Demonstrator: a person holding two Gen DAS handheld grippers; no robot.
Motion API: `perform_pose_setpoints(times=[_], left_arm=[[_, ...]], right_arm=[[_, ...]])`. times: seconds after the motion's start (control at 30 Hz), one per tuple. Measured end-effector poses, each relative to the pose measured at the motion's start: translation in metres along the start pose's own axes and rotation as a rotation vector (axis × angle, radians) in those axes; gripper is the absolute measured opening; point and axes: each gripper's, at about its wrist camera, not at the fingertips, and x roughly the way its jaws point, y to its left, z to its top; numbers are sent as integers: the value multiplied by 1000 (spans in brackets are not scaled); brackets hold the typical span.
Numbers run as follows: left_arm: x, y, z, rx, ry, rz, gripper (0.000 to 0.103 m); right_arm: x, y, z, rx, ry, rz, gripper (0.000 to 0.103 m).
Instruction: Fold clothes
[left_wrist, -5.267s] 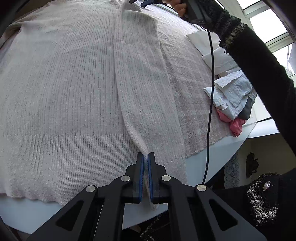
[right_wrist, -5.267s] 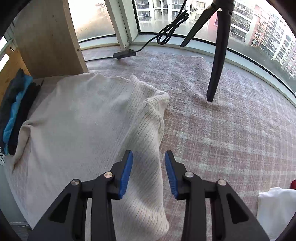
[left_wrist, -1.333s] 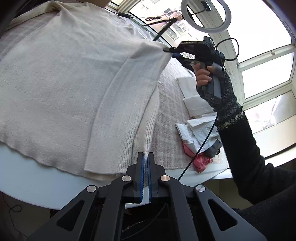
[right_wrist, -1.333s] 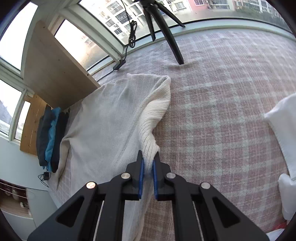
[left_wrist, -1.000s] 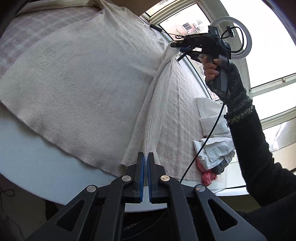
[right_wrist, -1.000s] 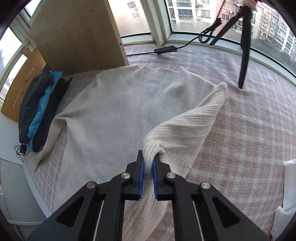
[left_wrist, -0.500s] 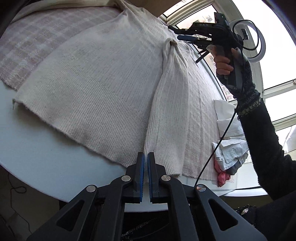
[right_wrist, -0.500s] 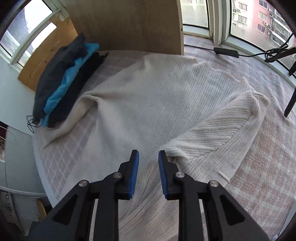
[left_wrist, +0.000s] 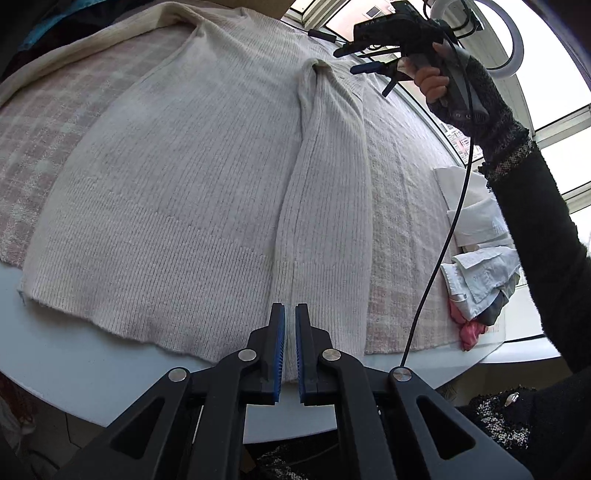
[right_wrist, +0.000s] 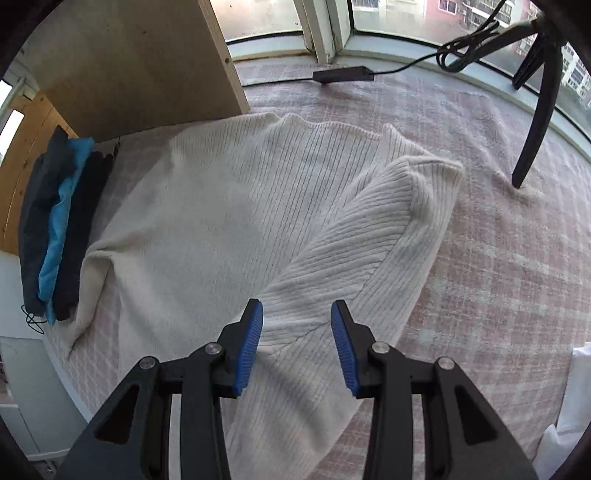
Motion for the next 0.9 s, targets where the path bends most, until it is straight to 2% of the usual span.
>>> perform_pose_setpoints(times=[0.07,0.13,0.27,0.43,0.5,0.67,0.8,0.9], left_arm=[[6,-1,0,11,7,-2,4],[11,-4,0,25,12,-4,4],[16,-13,-1,75,8,0,3],[16,-14,0,95,-3,-14,0],[17,-15,0,102,-1,-21,0],[18,-16,-1,116,-4,-31,0],[15,-16,-4,117,-4,-47,0],[13,-16,-7,115,-2,-59,0]], right_arm=[[5,16,-6,-19,-6,-9,38],[9,29,-11,-51,-11,-75,38],[30,26,-12,4,47,-132,38],[31,30,-12,-9,49,-155,40],[30,26,-10,14,52,-140,37],[23,11,-11,52,34,-92,11],[9,13,-18,51,-22,-79,6],[0,43,-26,-56,-84,-117,6]])
